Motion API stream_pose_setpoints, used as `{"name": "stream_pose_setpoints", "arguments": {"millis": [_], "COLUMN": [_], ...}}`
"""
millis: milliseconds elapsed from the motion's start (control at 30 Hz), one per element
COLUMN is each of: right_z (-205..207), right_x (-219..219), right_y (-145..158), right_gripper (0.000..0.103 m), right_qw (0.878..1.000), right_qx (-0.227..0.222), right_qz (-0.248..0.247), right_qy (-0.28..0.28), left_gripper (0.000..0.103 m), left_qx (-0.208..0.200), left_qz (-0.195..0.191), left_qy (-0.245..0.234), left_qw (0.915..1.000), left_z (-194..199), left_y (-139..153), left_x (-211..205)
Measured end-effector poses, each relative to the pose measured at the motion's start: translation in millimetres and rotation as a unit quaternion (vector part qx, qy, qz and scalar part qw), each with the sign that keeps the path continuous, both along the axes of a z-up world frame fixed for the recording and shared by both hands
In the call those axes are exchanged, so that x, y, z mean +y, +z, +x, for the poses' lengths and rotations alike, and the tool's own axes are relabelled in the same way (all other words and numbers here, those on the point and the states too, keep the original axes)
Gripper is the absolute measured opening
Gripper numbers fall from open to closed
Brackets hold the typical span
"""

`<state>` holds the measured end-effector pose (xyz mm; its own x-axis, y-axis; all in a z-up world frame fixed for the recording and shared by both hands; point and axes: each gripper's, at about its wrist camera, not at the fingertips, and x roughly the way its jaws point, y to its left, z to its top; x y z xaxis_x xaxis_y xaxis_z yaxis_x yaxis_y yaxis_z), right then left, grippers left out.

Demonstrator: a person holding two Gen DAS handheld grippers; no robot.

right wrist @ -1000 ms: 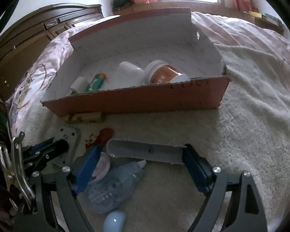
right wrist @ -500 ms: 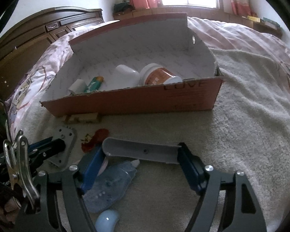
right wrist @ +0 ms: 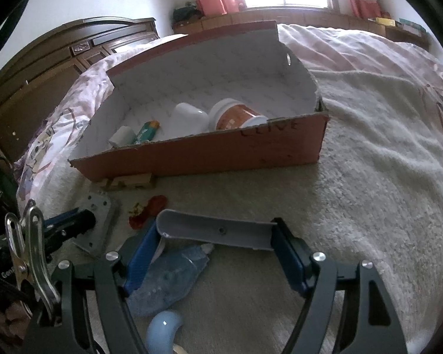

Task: Organize rigid objects
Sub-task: 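Carry the grey part and grey strip into the box and open both grippers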

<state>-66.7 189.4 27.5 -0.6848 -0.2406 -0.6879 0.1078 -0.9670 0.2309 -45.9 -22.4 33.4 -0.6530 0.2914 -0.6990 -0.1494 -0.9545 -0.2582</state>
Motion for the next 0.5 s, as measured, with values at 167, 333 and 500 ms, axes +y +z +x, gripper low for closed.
{"name": "stream_pose_setpoints", "arguments": {"millis": [167,333,500], "right_z": [2.4,5.1,7.3], "right_x": [2.2,3.1,1.7], "right_y": [4.9,11.5,22.0], "right_gripper": [0.079,0.079,0.079], "right_qw": [1.000,1.000,1.000], "right_qx": [0.006,0.011,0.022], "right_qz": [-0.007,-0.007,-0.006], "right_qy": [-0.001,0.000,0.004], "left_gripper": [0.027,0.027,0.027], "left_qx": [0.016,0.028,0.046], "left_qz": [-0.003,-0.005,-0.010], "left_qy": [0.001,0.004,0.006], "left_qw": [0.9999,0.9996,0.9989], "left_z": [3.3,2.2,-1.9], "left_y": [11.3,21.4,34.9], "left_x": [-1.3,-4.2,-5.6]}}
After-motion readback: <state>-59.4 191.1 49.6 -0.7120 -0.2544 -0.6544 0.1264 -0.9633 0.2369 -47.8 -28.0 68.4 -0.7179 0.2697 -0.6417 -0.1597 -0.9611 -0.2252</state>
